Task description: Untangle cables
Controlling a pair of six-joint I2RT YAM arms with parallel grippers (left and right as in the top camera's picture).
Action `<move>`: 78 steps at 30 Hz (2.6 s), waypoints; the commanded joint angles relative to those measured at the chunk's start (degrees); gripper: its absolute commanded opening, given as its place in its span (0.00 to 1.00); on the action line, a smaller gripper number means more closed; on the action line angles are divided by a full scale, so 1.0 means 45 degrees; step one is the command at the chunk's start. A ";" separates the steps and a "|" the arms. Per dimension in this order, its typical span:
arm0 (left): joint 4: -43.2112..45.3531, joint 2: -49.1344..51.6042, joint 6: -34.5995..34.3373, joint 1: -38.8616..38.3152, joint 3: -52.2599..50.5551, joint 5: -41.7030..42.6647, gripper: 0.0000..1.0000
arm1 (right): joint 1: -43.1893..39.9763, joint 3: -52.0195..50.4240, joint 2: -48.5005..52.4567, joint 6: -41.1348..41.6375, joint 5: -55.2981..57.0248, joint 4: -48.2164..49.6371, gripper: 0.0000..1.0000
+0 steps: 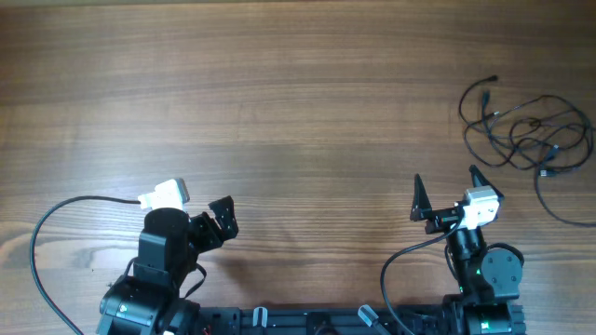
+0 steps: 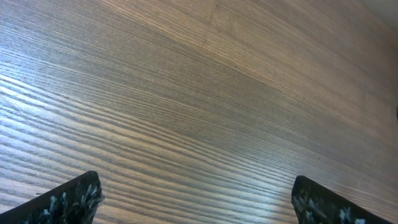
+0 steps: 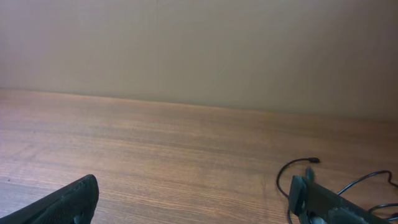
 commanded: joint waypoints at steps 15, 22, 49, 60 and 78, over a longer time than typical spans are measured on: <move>0.0034 -0.0821 -0.0039 -0.0029 -0.0087 0.0063 1.00 | -0.0073 -0.0010 -0.0141 -0.0228 0.0180 0.0044 1.00; 0.0845 -0.3691 0.0826 0.1093 -0.1234 0.0481 1.00 | -0.0073 -0.0010 -0.0141 -0.0228 0.0180 0.0044 1.00; 0.8524 -0.6062 0.6411 0.2667 -0.5892 0.2671 1.00 | -0.0073 -0.0010 -0.0141 -0.0223 0.0180 0.0044 1.00; 0.8568 -0.6062 0.5877 0.2667 -0.5892 0.2676 1.00 | -0.0073 -0.0010 -0.0141 -0.0228 0.0180 0.0044 1.00; 0.8568 -0.6062 0.5877 0.2045 -0.5892 0.2676 1.00 | -0.0073 -0.0010 -0.0141 -0.0228 0.0180 0.0044 1.00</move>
